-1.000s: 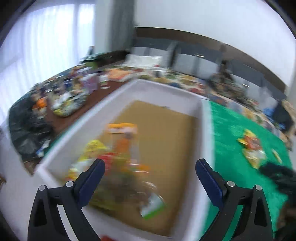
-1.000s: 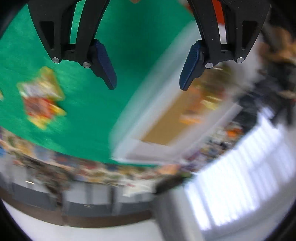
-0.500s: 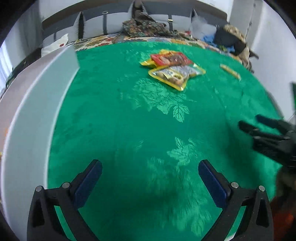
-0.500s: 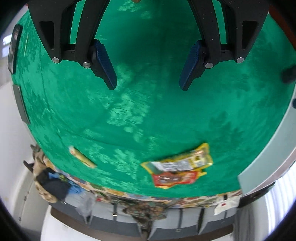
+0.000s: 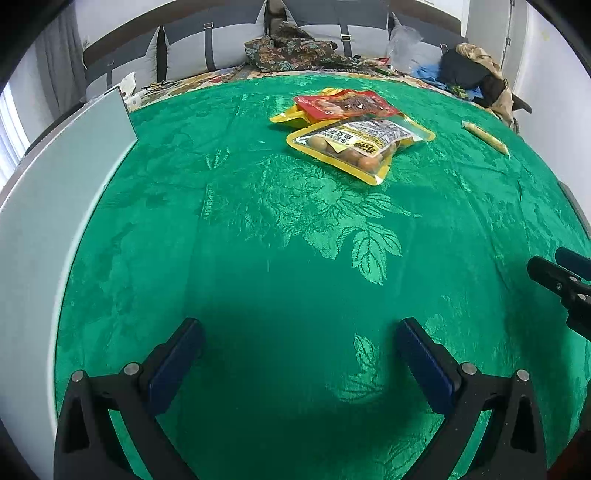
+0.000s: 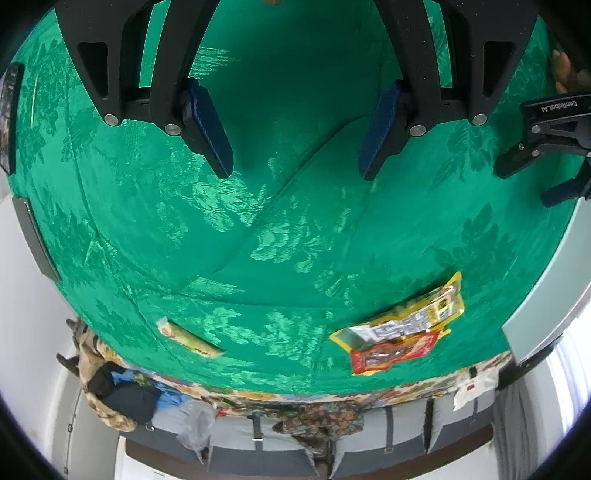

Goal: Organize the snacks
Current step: 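Bring both tools back over the cloth toward the remaining snack packs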

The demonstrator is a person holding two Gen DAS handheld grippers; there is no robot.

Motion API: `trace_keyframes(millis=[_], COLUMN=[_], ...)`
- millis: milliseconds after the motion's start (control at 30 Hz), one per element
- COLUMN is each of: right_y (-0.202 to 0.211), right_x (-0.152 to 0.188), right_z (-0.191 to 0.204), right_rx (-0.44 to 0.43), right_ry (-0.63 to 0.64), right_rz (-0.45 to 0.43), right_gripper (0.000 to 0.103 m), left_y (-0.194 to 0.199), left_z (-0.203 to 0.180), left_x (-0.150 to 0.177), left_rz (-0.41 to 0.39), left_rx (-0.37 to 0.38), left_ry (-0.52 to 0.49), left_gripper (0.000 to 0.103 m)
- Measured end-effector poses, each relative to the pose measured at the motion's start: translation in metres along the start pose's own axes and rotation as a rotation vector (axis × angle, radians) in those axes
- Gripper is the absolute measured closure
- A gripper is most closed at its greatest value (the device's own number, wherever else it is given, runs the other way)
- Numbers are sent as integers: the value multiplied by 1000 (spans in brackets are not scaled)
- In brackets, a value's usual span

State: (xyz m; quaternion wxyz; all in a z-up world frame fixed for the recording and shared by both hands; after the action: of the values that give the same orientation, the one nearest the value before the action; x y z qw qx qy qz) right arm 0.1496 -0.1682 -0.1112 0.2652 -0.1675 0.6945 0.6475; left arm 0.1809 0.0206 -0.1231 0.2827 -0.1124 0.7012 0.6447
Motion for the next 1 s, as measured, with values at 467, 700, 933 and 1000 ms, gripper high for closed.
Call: trace_keyframes(millis=[467, 700, 933, 1000], right_y=[-7, -20, -22, -23], right_x=[-2, 0, 0, -1], right_z=[-13, -25, -30, -30], right_rx=[12, 21, 19, 18], right_ry=[-37, -41, -42, -42], right_rz=[4, -22, -40, -38], right_gripper=[29, 29, 25, 24], left_y=[2, 2, 2, 2], left_z=[-1, 0, 0, 0], left_x=[4, 5, 5, 5], left_rz=[-48, -48, -48, -48], left_rx=[-10, -7, -6, -6], left_ry=[11, 14, 14, 15], left_gripper=[0, 0, 0, 0])
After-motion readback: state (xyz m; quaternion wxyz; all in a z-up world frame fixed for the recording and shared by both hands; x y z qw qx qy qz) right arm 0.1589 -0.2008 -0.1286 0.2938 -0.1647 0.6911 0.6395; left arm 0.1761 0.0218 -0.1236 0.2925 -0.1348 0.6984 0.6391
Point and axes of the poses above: each gripper's, at about its wrist camera, not at the fingertips, and y roughly against the way its jaws point, z to its left, x to its underside, the point moved 1 cm from there along -y, roughly the way its jaws point
